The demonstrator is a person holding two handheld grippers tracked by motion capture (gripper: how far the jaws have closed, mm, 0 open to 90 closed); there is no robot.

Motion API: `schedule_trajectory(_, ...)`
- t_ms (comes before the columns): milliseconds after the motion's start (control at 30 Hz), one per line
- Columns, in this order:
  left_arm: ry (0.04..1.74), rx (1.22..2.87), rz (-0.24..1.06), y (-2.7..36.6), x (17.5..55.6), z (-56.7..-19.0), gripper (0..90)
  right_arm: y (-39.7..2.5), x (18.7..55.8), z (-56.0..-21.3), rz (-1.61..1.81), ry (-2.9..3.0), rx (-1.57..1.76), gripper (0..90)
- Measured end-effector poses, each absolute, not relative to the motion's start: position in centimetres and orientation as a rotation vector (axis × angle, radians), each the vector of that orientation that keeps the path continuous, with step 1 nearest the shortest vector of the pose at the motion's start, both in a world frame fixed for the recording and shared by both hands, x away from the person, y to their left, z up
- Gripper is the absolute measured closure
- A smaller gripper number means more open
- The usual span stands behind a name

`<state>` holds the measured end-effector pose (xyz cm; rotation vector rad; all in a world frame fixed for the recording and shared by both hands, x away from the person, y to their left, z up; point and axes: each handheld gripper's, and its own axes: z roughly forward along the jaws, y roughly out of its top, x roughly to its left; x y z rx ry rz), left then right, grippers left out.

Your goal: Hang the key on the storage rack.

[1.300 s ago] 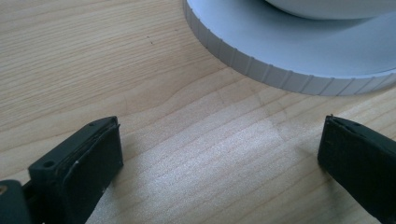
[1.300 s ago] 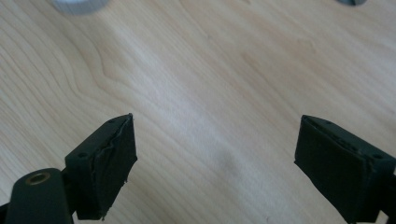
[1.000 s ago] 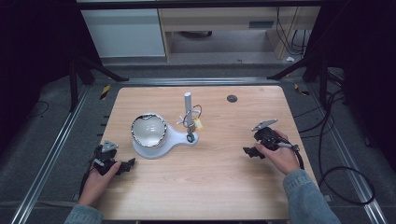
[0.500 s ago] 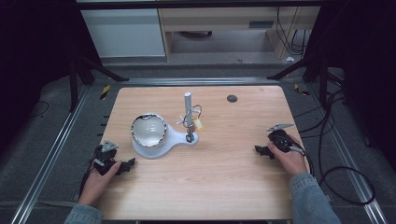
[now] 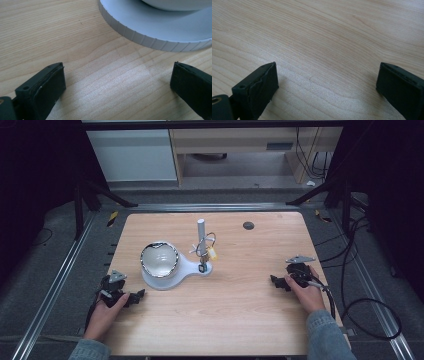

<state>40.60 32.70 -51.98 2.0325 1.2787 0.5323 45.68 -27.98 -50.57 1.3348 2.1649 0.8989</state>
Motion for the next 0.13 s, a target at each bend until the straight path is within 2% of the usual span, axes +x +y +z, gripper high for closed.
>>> schedule_trajectory(133, 1.278, 2.033, 0.532, 32.70, 40.63, -51.98, 0.0, -27.85, 45.34, -50.57, 0.889, 2.143, 1.360, 4.1)
